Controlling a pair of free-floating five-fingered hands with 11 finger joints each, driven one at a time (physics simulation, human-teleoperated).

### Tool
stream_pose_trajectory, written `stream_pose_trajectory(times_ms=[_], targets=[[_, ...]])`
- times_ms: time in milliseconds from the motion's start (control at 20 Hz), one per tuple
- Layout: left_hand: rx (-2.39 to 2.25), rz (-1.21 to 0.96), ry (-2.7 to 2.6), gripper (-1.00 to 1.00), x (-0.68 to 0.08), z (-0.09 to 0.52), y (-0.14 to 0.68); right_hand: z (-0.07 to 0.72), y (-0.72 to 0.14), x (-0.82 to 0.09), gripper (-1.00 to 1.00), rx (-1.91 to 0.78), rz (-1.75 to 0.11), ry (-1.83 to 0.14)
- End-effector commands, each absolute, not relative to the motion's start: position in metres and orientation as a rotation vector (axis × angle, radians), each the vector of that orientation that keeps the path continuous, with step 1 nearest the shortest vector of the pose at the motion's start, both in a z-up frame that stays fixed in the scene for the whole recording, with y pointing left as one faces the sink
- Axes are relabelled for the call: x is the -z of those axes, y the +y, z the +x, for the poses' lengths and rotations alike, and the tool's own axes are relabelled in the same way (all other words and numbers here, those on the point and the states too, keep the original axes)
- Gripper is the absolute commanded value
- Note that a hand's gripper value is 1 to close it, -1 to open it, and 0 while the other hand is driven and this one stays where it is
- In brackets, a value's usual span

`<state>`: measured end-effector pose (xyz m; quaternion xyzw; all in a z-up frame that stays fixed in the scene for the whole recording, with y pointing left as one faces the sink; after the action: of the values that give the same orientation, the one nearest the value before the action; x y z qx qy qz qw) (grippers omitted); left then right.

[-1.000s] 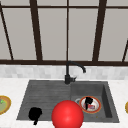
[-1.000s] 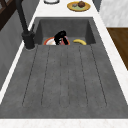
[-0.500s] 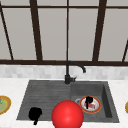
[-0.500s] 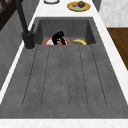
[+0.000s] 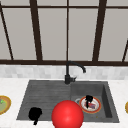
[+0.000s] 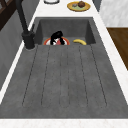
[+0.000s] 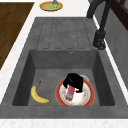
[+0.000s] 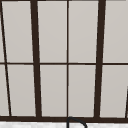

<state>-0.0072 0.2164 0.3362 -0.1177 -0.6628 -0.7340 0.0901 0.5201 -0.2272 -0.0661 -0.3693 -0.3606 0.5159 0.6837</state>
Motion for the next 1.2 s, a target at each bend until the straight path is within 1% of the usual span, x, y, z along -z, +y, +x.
stream_pose_trajectory(times_ms=[0,150,400,650,700,800,1150], targets=[[2.182,-0.350,-1.971,0.00,-0.336,-0.007,0.216,0.520,-0.228,0.042,-1.00,-1.140,-0.840,-0.799],[2.182,-0.350,-1.971,0.00,-0.336,-0.007,0.216,0.515,-0.229,0.022,-1.00,-1.162,-0.884,-0.802],[2.182,-0.350,-1.971,0.00,-0.336,-0.007,0.216,0.495,-0.242,-0.015,-1.00,-1.167,-0.883,-0.825],[2.182,-0.350,-1.971,0.00,-0.336,-0.007,0.216,0.494,-0.244,-0.053,-1.00,-1.171,-0.902,-0.825],[2.182,-0.350,-1.971,0.00,-0.336,-0.007,0.216,0.489,-0.247,-0.052,-1.00,-1.169,-0.916,-0.832],[2.182,-0.350,-1.971,0.00,-0.336,-0.007,0.216,0.494,-0.243,-0.043,-1.00,-1.161,-0.877,-0.824],[2.182,-0.350,-1.971,0.00,-0.336,-0.007,0.216,0.480,-0.253,-0.062,-1.00,-1.128,-0.936,-0.881]])
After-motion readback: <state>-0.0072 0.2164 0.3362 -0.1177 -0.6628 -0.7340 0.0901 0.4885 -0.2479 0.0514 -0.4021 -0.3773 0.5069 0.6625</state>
